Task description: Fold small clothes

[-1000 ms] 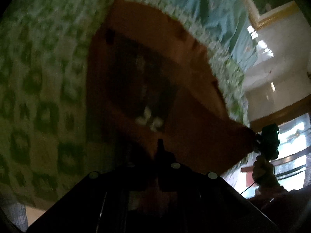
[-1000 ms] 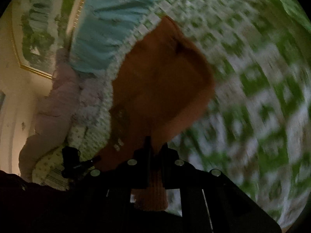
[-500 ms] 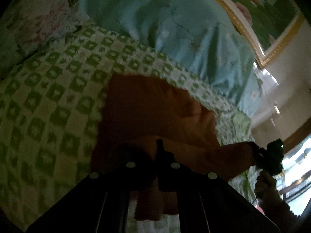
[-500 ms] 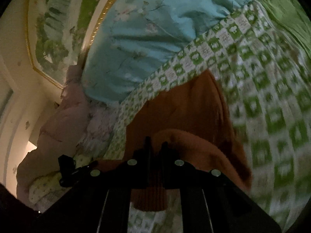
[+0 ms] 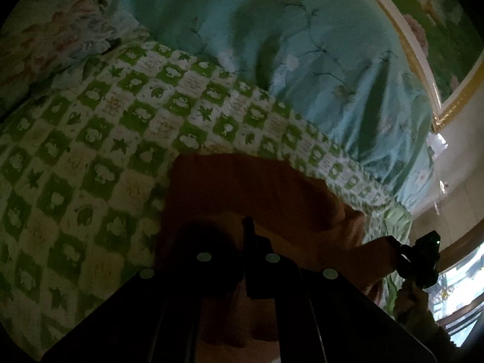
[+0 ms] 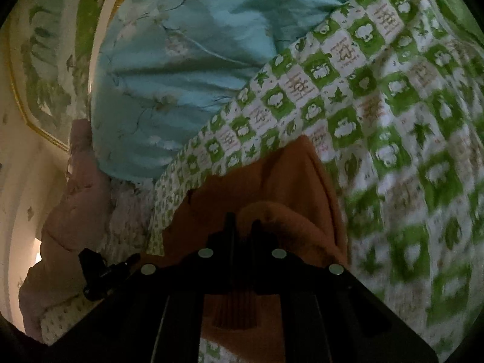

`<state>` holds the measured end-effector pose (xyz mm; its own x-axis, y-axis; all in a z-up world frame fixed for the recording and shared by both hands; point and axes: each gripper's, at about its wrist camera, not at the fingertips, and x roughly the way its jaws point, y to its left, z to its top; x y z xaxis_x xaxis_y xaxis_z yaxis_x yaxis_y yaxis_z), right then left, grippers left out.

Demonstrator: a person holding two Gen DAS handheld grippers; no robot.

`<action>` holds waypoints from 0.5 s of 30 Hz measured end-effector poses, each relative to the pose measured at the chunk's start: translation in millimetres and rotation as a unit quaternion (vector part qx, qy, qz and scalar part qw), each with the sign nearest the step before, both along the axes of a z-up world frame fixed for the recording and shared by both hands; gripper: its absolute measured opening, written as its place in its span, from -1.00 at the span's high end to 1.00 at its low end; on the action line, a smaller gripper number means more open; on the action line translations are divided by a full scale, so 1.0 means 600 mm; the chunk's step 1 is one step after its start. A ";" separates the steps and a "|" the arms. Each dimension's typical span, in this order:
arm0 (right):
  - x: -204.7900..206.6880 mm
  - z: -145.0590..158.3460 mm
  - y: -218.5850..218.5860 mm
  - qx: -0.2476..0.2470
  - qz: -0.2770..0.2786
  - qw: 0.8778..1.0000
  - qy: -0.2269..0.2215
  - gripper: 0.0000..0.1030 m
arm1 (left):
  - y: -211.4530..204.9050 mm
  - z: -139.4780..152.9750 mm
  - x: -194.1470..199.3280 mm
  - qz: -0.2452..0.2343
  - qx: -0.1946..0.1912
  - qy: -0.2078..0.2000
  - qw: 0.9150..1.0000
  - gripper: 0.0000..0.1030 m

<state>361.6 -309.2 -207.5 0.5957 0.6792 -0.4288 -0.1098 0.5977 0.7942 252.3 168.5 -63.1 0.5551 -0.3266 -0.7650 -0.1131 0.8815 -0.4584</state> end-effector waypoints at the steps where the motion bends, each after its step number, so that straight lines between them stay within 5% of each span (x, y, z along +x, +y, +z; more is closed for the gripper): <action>1: 0.010 -0.003 0.001 -0.002 0.001 1.000 0.001 0.82 | 0.002 -0.012 0.010 0.002 0.002 0.003 1.000 0.92; 9: 0.079 -0.067 0.009 -0.059 0.007 0.997 0.055 0.76 | 0.015 -0.118 0.064 0.029 0.007 0.055 0.998 0.91; 15: 0.085 -0.074 0.005 -0.066 0.008 0.995 0.071 0.59 | 0.022 -0.112 0.047 0.040 0.008 0.072 0.997 0.83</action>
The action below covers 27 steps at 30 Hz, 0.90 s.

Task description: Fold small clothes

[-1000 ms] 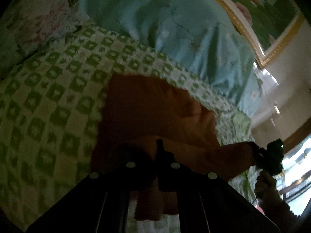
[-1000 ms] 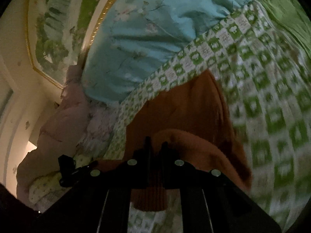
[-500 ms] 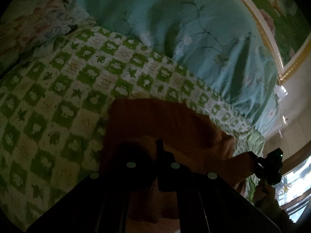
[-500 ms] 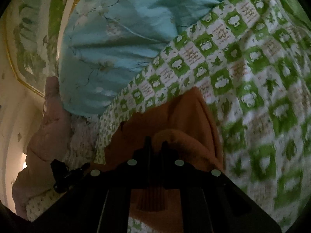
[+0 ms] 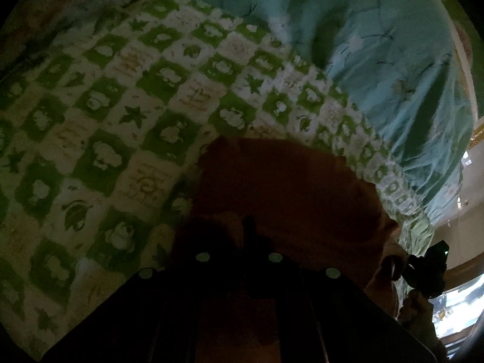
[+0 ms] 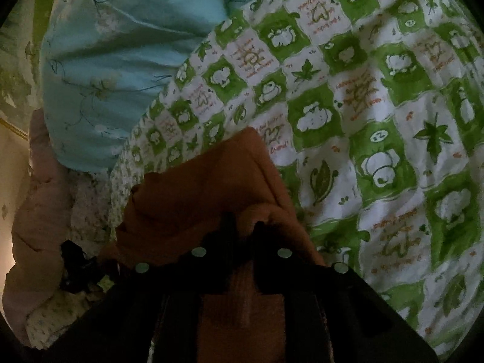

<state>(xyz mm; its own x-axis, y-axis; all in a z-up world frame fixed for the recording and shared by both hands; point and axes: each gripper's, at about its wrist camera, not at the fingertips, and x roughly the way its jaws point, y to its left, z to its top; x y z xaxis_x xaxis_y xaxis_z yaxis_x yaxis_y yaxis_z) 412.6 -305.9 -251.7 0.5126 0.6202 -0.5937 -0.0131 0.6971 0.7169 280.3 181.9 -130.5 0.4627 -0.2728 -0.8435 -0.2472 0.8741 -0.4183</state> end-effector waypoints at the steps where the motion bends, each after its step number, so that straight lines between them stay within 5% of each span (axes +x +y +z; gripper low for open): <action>1: -0.004 0.005 -0.002 -0.001 -0.002 1.000 0.000 0.56 | -0.002 0.010 -0.007 -0.004 0.005 -0.003 1.000 0.74; 5: -0.037 0.038 -0.015 -0.021 -0.017 0.999 -0.023 0.12 | -0.028 0.058 -0.053 -0.027 0.027 -0.014 0.999 0.39; 11: -0.105 0.092 0.003 -0.022 -0.009 0.997 -0.074 0.11 | -0.102 0.075 -0.113 -0.100 -0.008 -0.010 0.995 0.27; 14: -0.127 0.094 0.070 -0.016 0.078 0.993 -0.089 0.11 | -0.166 0.033 -0.110 -0.166 -0.006 0.015 0.986 0.23; 19: -0.089 0.040 0.205 -0.130 0.209 0.968 -0.046 0.10 | -0.218 -0.032 -0.034 -0.188 0.028 0.041 0.981 0.26; 23: -0.018 0.026 0.189 -0.166 0.164 0.972 -0.042 0.11 | -0.183 -0.036 0.054 -0.147 0.063 0.026 0.987 0.28; 27: 0.048 0.041 0.109 -0.164 0.045 0.984 -0.050 0.16 | -0.120 -0.024 0.125 -0.082 0.108 0.005 0.991 0.29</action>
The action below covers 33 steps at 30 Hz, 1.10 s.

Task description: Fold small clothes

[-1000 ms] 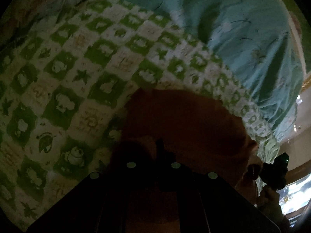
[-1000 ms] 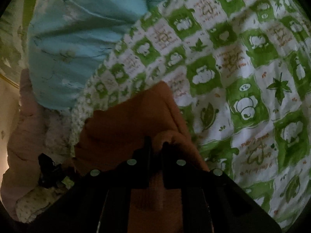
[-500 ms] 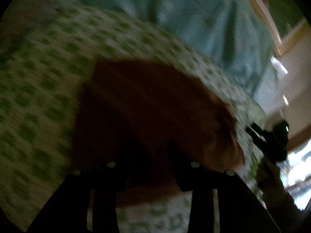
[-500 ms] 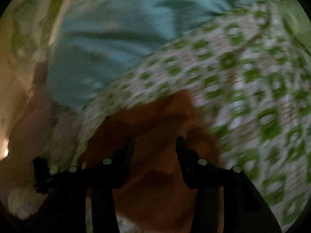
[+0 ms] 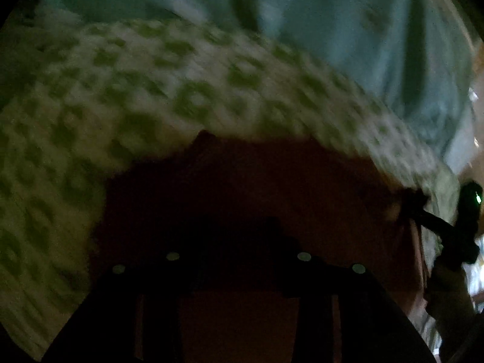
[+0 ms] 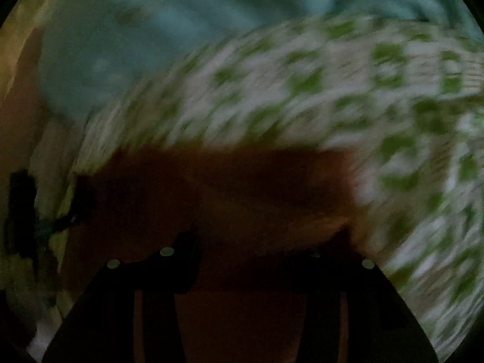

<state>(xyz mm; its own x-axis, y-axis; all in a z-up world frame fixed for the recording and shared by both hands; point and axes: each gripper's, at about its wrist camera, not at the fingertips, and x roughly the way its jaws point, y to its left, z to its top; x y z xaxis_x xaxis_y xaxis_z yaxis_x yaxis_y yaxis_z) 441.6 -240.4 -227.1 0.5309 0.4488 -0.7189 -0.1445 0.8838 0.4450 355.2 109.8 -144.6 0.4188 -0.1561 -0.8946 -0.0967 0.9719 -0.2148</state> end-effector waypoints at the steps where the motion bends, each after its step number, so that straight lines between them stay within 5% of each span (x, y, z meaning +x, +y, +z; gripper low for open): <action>1: 0.014 0.001 -0.024 0.016 -0.025 1.000 -0.002 0.16 | 0.011 0.004 0.008 0.013 0.018 -0.007 1.000 0.29; 8: 0.010 0.017 -0.046 0.040 -0.043 0.998 -0.017 0.12 | 0.066 0.010 0.020 0.048 -0.002 -0.015 0.999 0.29; 11: 0.006 0.040 -0.022 0.048 -0.016 0.998 -0.036 0.02 | 0.066 0.028 0.013 0.034 0.015 -0.032 0.999 0.05; 13: 0.007 0.056 -0.004 0.035 0.016 0.998 -0.045 -0.08 | 0.063 0.038 0.016 0.020 0.033 -0.043 0.998 -0.27; 16: 0.017 0.070 0.025 0.009 0.059 0.997 -0.052 -0.10 | 0.057 0.042 0.032 0.002 0.052 -0.047 0.998 -0.41; 24: 0.020 0.086 0.134 -0.053 0.208 0.974 -0.068 -0.23 | 0.050 -0.009 0.082 -0.057 0.057 0.012 0.997 -0.49; 26: 0.024 0.078 0.162 -0.075 0.238 0.966 -0.070 -0.23 | 0.042 -0.016 0.086 -0.068 0.070 0.016 0.995 -0.44; 32: 0.038 0.035 0.219 -0.146 0.302 0.941 -0.054 -0.20 | 0.020 -0.030 0.085 -0.106 0.095 0.018 0.990 0.15; 33: 0.040 0.023 0.227 -0.160 0.314 0.935 -0.042 0.20 | 0.015 -0.031 0.083 -0.115 0.105 0.015 0.988 0.55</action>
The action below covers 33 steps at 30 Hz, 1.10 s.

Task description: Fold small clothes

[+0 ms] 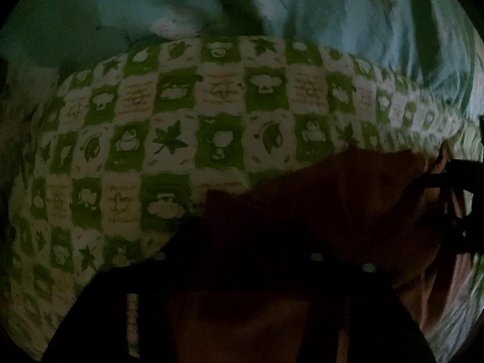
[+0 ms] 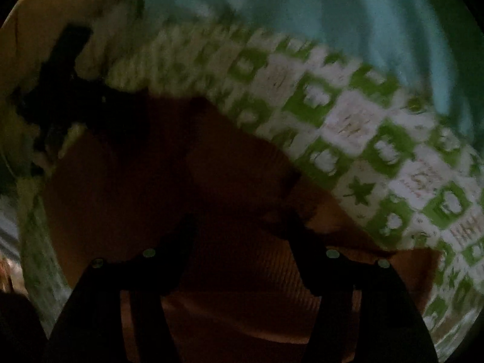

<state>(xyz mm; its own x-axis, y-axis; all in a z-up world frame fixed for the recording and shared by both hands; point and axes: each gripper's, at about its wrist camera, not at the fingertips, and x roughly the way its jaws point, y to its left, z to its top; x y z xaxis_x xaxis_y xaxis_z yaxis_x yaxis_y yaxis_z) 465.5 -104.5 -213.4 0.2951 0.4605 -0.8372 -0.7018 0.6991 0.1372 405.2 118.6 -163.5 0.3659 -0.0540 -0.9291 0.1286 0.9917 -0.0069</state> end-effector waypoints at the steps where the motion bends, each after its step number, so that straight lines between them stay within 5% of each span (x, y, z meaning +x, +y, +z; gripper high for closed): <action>1: -0.001 -0.014 0.008 -0.022 0.010 1.000 0.008 0.52 | -0.005 -0.001 -0.002 -0.009 0.009 -0.002 1.000 0.78; 2: -0.001 -0.021 0.015 -0.044 0.013 0.999 0.006 0.89 | -0.011 0.001 -0.006 -0.018 0.025 -0.010 0.999 0.87; 3: -0.006 -0.028 0.017 -0.067 0.012 0.998 -0.006 0.89 | -0.017 0.004 -0.010 -0.024 0.040 -0.022 0.999 0.90; 6: -0.014 -0.016 -0.003 -0.039 -0.003 0.999 -0.007 0.91 | -0.020 0.024 -0.026 -0.021 0.056 -0.056 0.997 0.91; 11: -0.014 0.046 -0.081 0.063 -0.107 0.991 -0.049 0.92 | 0.011 0.061 -0.040 0.031 0.038 -0.103 0.994 0.91; 15: 0.003 0.035 -0.087 0.081 -0.154 0.983 -0.051 0.92 | 0.020 0.056 -0.028 0.074 0.052 -0.117 0.989 0.91; 19: 0.018 -0.007 -0.083 0.071 -0.192 0.978 -0.032 0.91 | 0.025 0.009 -0.002 0.104 0.072 -0.083 0.988 0.87; 22: 0.020 -0.016 -0.079 0.073 -0.204 0.976 -0.028 0.74 | 0.033 -0.005 0.004 0.122 0.081 -0.062 0.987 0.69; 24: 0.017 0.001 -0.092 0.081 -0.216 0.972 -0.036 0.30 | 0.042 0.011 -0.001 0.140 0.077 -0.063 0.985 0.49; 26: 0.007 0.018 -0.113 0.089 -0.230 0.968 -0.050 0.09 | 0.051 0.030 -0.010 0.154 0.070 -0.064 0.984 0.43; 33: -0.085 0.055 -0.203 0.129 -0.290 0.947 -0.042 0.09 | 0.052 0.103 -0.125 0.173 0.014 -0.067 0.982 0.21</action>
<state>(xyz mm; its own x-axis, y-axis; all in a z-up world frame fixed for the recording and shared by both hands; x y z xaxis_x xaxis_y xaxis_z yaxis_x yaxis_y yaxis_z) 414.7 -226.3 -180.3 0.6215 0.3868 -0.6812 -0.2254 0.9211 0.3174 329.9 150.1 -101.5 0.4778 0.1202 -0.8702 -0.2185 0.9757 0.0148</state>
